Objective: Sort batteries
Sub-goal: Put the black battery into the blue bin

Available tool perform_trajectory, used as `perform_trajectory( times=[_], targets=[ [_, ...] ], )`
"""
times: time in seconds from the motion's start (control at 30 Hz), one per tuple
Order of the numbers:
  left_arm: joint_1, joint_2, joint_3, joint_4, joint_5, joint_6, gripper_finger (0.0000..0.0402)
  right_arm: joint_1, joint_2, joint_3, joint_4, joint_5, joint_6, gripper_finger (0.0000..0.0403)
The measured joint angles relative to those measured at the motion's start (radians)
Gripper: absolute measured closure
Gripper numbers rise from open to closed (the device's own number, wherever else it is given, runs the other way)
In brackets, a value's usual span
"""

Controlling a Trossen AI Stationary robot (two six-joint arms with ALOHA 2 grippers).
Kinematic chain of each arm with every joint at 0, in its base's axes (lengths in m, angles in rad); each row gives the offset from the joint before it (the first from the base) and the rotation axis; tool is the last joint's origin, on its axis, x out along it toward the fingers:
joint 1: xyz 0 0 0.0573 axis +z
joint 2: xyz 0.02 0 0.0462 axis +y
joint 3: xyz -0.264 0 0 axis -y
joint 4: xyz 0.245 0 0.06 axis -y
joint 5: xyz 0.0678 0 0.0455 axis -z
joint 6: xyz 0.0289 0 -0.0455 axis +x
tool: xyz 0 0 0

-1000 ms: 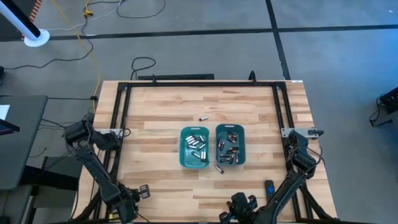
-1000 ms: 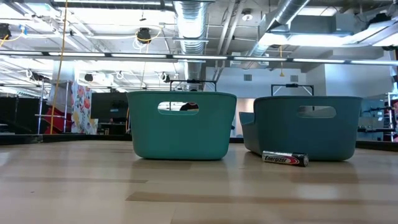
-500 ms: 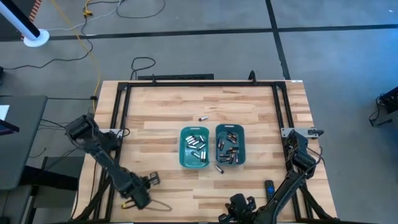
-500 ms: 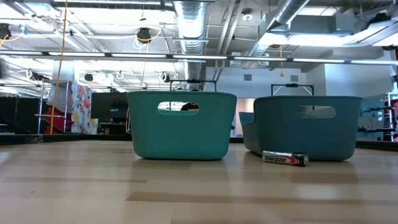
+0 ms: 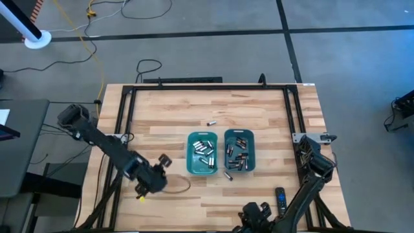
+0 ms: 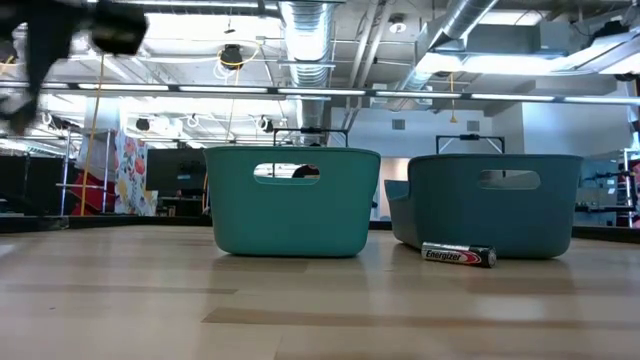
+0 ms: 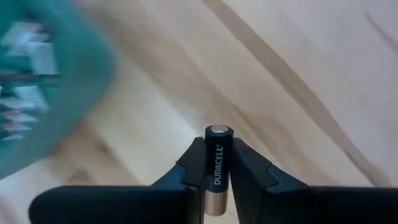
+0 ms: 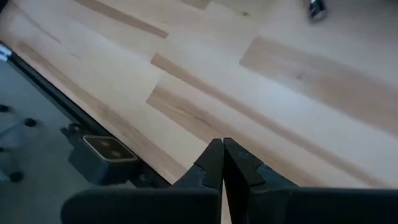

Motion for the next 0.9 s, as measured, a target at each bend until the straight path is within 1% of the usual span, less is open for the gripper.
perform_trajectory(
  times=[0.13,0.33,0.43,0.5,0.63,0.77,0.9],
  targets=[
    [0.071,-0.053,0.049,0.012,-0.067,-0.051,0.0364,0.014,-0.04,0.0,-0.086,0.016,-0.048,0.0391],
    [0.173,-0.058,0.113,0.056,-0.074,-0.014,0.0364,0.02,-0.098,-0.002,-0.265,0.051,-0.055,0.04],
    [0.222,-0.058,0.123,0.094,-0.074,0.004,0.0364,0.005,-0.136,-0.017,-0.324,0.104,-0.072,0.0401],
    [0.254,-0.058,0.125,0.133,-0.075,0.004,0.0364,-0.014,-0.173,-0.072,-0.271,0.133,-0.116,0.0401],
    [0.305,-0.058,0.125,0.181,-0.074,-0.015,0.0364,-0.059,-0.281,-0.251,-0.047,0.143,-0.292,0.0402],
    [0.347,-0.058,0.125,0.251,-0.074,-0.039,0.0364,-0.093,-0.45,-0.481,0.191,0.15,-0.452,0.0402],
    [0.385,-0.057,0.125,0.284,-0.092,-0.075,0.0364,-0.104,-0.649,-0.702,0.358,0.154,-0.582,0.0402]
  ],
)
